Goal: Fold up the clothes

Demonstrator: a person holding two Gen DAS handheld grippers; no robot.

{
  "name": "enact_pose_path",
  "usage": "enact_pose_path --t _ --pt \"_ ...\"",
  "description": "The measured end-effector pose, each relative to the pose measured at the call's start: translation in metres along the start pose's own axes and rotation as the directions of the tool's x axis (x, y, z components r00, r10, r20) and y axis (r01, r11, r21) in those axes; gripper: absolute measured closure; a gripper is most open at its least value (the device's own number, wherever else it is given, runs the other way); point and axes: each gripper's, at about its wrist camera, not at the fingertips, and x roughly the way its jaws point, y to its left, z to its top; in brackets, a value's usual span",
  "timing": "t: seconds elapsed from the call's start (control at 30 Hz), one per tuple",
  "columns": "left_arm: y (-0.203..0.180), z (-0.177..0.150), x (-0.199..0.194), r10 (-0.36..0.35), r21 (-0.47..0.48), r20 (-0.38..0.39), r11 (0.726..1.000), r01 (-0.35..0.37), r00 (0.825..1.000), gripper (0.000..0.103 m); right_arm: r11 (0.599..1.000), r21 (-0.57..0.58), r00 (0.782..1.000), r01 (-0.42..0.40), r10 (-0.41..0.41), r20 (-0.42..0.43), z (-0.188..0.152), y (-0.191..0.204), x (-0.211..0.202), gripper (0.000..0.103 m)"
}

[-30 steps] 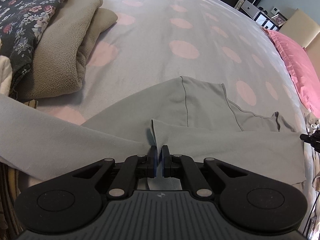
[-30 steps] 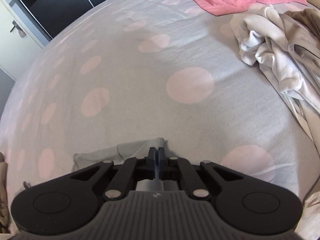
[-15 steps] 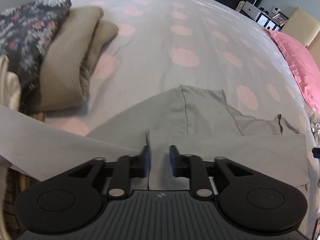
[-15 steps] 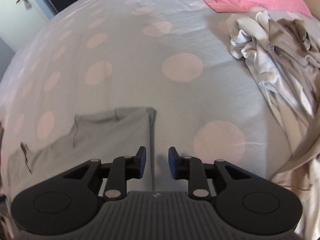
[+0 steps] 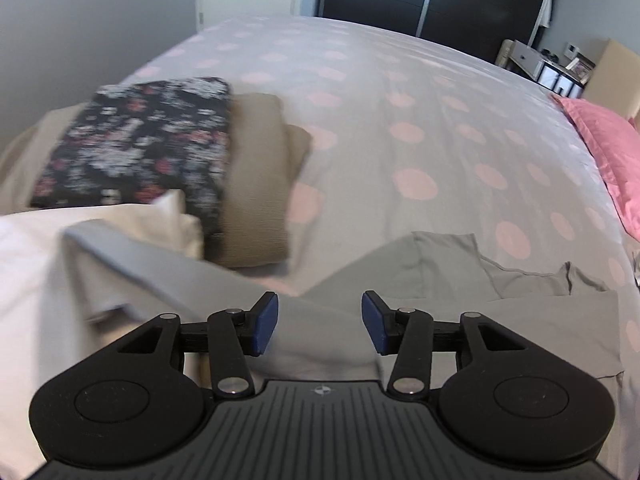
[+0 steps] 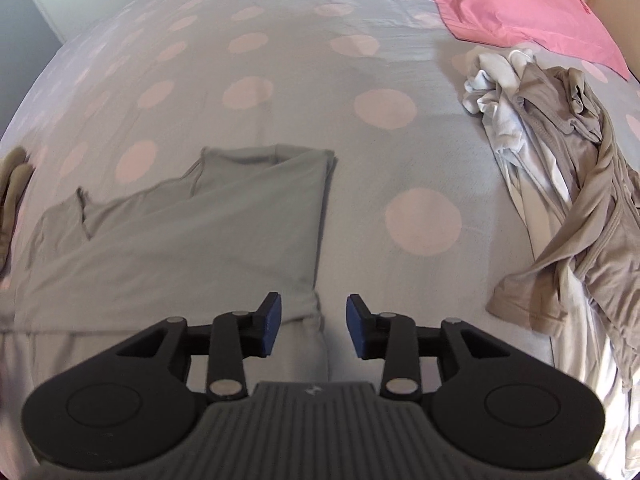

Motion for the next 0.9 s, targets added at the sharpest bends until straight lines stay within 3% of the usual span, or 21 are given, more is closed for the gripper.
enact_pose_path --t 0.33,0.63,0.7,0.77,0.8,0.9 --pt "0.076 -0.014 -0.055 0.127 -0.160 0.050 0.980 -0.118 0.991 0.052 0.991 -0.118 0.997 -0.060 0.065 0.037 -0.037 0.031 -0.031 0.055" --pt "0.126 -0.044 -0.051 0.183 -0.282 -0.021 0.942 -0.182 0.983 0.054 0.985 -0.157 0.996 -0.067 0.075 0.045 -0.051 0.046 -0.034 0.054" --pt "0.130 -0.050 -0.045 0.145 -0.299 -0.047 0.942 -0.153 0.988 0.071 0.985 -0.162 0.996 -0.062 0.071 0.048 -0.053 0.048 -0.033 0.054" --pt "0.129 -0.054 -0.044 0.153 -0.294 -0.043 0.943 -0.159 0.987 0.082 0.985 -0.162 0.997 -0.057 0.066 0.050 -0.054 0.050 -0.033 0.054" --pt "0.128 -0.053 -0.046 0.153 -0.291 -0.029 0.944 -0.155 0.988 0.096 0.985 -0.161 0.997 -0.054 0.063 0.050 -0.054 0.050 -0.032 0.054" --pt "0.122 -0.047 -0.060 0.129 -0.299 0.039 0.948 -0.112 0.991 0.099 0.987 -0.157 0.997 -0.047 0.056 0.050 -0.055 0.050 -0.031 0.054"
